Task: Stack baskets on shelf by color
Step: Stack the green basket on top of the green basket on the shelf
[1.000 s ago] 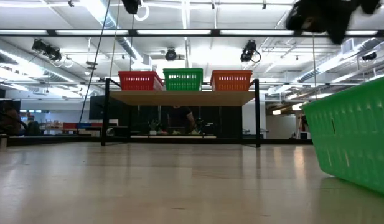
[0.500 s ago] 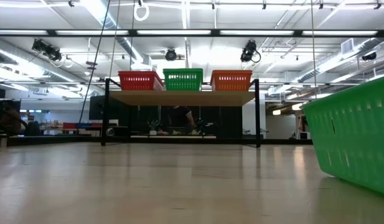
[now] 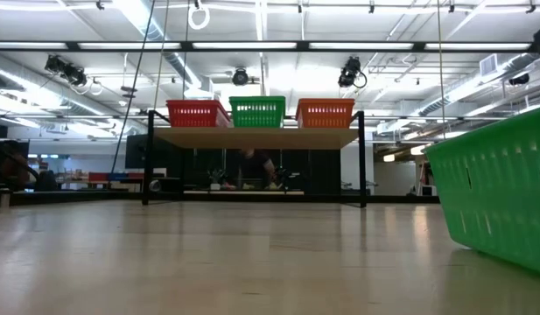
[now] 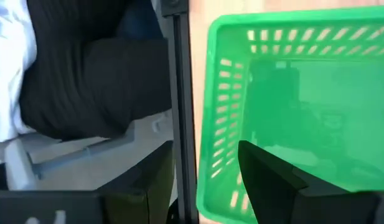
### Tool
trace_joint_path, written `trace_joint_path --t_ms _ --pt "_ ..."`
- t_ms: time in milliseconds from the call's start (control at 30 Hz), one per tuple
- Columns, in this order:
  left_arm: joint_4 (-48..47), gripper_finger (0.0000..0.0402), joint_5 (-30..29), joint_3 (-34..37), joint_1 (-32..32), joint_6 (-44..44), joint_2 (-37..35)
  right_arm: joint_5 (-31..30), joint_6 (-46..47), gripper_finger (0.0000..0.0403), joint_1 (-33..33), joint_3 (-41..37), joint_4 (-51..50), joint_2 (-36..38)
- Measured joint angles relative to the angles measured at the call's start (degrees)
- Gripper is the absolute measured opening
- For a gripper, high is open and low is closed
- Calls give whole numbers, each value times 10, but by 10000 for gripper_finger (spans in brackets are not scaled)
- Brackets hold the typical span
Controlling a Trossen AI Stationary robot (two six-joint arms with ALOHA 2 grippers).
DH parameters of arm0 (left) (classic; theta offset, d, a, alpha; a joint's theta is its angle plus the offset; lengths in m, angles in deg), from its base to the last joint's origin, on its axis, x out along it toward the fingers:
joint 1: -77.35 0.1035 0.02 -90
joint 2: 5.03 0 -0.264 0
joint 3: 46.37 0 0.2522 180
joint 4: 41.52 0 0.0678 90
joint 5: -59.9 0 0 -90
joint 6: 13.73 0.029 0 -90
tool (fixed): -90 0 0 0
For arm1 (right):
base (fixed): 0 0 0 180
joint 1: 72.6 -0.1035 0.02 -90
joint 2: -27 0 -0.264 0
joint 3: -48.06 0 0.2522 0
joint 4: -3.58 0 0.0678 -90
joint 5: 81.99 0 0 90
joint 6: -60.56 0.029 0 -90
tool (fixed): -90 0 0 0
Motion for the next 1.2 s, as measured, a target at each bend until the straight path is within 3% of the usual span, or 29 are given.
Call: trace_joint_path --t_ms 167,633,1000,1200 --pt "-3 75 0 0 -4 -35 9 -10 16 184 -18 0 29 -3" --pt "-2 75 -13 0 52 -28 13 -125 25 183 -48 0 1 -8" --pt "-2 75 -24 0 99 16 35 -79 25 178 -43 3 3 -80" --pt "-3 75 -23 0 106 -5 66 -101 4 125 -38 1 -10 -73"
